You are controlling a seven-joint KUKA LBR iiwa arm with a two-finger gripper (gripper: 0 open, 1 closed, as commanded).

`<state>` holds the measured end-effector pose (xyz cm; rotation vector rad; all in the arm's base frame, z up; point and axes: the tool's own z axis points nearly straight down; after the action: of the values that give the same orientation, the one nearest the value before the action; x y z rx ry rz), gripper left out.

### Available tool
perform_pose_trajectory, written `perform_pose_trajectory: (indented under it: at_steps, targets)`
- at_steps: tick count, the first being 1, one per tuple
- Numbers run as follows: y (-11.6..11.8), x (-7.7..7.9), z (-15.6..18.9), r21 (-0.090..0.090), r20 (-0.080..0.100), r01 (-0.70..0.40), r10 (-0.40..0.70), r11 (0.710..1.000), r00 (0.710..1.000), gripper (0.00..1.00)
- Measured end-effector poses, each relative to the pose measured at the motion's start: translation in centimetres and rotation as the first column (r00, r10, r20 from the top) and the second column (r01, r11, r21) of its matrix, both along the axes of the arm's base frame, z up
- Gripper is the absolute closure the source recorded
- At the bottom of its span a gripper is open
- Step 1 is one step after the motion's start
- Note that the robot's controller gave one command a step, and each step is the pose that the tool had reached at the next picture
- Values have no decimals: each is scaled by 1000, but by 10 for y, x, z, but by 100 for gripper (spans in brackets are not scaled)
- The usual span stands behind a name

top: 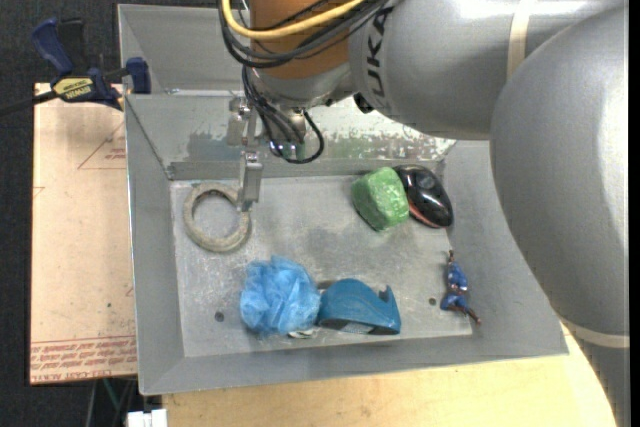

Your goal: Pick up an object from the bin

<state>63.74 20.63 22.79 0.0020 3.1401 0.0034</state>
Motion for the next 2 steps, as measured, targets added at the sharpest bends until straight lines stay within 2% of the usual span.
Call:
perform_pose_trajectory:
  at_steps: [1, 2]
  targets:
    - [0, 0, 0, 0, 0, 0, 0, 1000, 1000, 0]
    - [6, 5, -10, 3, 10, -2, 2, 1000, 1000, 0]
